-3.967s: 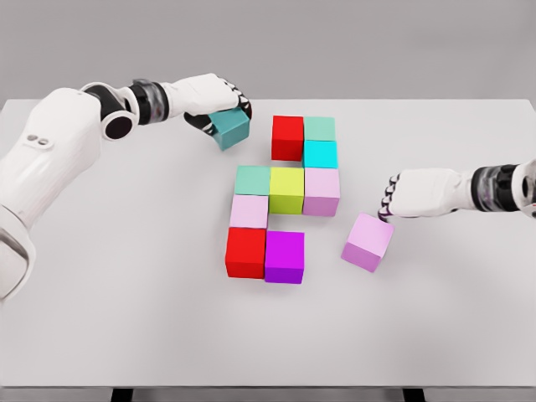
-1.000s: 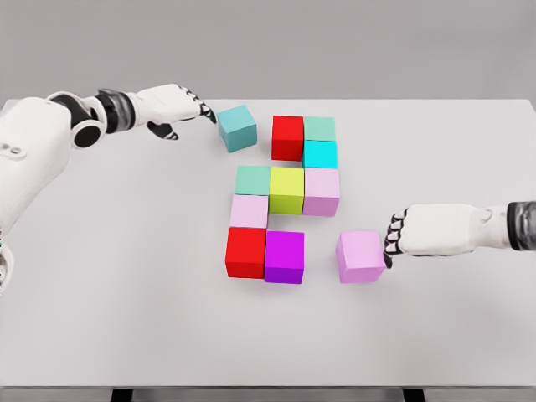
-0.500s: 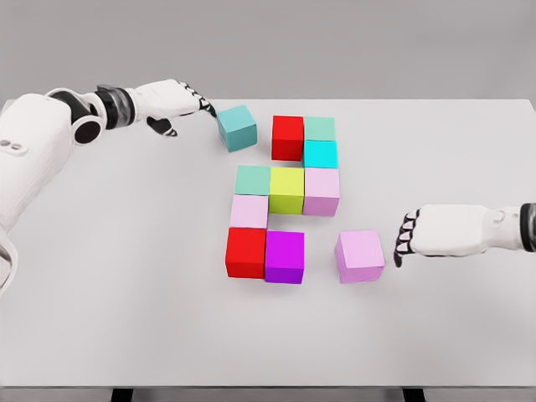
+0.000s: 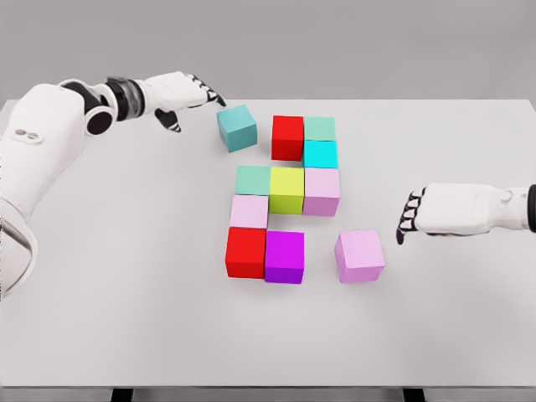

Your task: Assemble the squares on the desktop into the number 2

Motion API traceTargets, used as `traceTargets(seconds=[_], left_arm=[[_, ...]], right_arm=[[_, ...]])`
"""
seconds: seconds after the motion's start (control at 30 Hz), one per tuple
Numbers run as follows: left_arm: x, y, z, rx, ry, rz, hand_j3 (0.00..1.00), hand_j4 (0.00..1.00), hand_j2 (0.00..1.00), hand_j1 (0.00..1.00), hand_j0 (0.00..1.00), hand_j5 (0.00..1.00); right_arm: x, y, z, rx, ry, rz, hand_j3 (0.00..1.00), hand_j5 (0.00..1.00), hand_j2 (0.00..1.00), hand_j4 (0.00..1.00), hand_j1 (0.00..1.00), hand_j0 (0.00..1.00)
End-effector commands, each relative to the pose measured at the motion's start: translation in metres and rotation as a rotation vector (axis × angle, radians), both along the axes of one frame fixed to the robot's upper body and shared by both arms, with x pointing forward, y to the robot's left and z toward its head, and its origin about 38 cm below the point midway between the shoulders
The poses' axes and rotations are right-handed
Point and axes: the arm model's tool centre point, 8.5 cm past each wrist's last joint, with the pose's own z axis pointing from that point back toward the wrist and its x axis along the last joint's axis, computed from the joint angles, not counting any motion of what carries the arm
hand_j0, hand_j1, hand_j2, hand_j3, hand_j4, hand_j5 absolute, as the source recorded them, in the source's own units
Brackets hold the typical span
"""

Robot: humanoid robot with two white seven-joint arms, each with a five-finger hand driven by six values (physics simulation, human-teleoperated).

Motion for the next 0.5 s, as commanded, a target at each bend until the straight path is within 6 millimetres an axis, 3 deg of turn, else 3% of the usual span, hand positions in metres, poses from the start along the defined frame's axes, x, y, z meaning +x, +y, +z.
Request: traceTargets(seconds=[0.0, 0.47], left_arm=[[0.000, -0.006, -0.004, -0.011, 0.011, 0.006, 1.00, 1.00, 1.00, 1.00, 1.00, 1.00], [0.004, -0.015, -0.002, -0.015, 0.019, 0.022, 1.00, 1.00, 1.00, 1.00, 1.00, 1.00]], right_arm=[[-0.005, -0.005, -0.014, 0.003, 0.037, -0.010, 0.61, 0.61, 0.61, 0.61, 0.61, 0.61], [-0.003, -0.003, -0.027, 0.015, 0.056, -0.013, 0.61, 0.61, 0.61, 0.61, 0.61, 0.61]])
